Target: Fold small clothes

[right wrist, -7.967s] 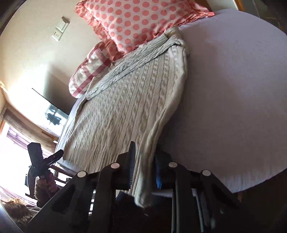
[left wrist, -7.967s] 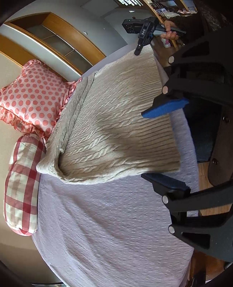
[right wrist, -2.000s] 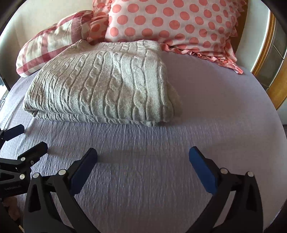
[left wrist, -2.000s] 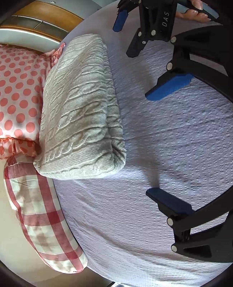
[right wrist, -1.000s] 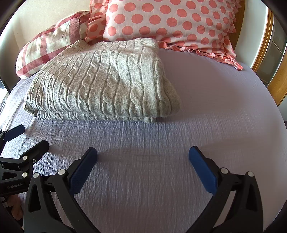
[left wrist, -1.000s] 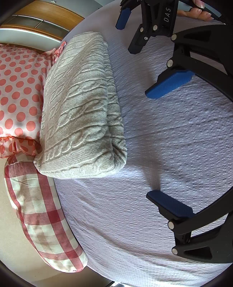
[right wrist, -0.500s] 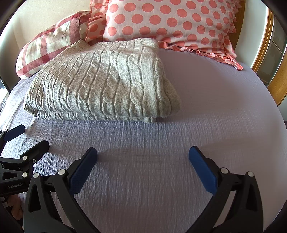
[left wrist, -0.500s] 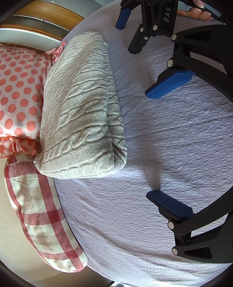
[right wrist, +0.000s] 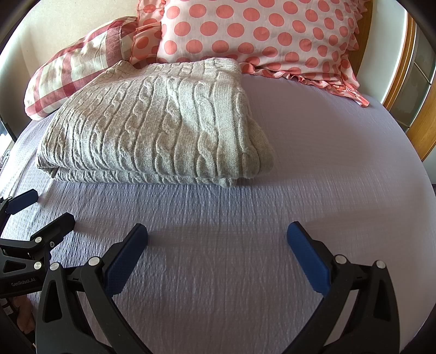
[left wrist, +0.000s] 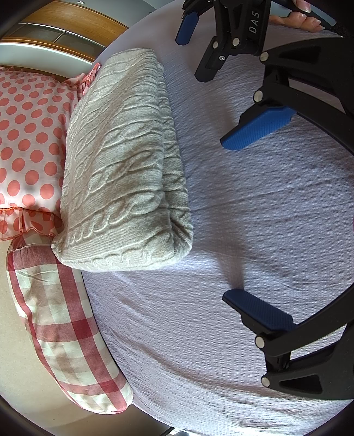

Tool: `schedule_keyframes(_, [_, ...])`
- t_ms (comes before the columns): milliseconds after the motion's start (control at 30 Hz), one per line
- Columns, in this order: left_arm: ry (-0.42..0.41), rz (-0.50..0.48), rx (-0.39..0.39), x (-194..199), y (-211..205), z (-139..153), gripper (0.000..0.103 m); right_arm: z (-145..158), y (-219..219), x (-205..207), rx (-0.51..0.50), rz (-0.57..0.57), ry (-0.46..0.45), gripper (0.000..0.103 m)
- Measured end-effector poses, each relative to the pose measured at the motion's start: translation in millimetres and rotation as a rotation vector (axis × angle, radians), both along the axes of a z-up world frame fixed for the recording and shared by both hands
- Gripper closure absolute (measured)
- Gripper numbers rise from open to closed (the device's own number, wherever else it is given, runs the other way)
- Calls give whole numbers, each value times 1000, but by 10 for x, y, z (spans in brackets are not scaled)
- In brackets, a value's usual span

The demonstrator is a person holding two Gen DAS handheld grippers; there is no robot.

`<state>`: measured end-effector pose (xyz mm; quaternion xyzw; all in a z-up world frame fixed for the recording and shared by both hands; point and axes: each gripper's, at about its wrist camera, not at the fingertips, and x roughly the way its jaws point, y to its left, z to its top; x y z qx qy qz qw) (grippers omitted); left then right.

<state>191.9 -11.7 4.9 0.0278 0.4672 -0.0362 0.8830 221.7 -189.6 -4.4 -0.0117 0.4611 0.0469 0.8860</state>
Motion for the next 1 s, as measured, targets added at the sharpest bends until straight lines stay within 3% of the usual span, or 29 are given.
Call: schedule_keyframes(1000, [1,1,-1,10,0,4,2,-1,-1,0,1,1,-1,1])
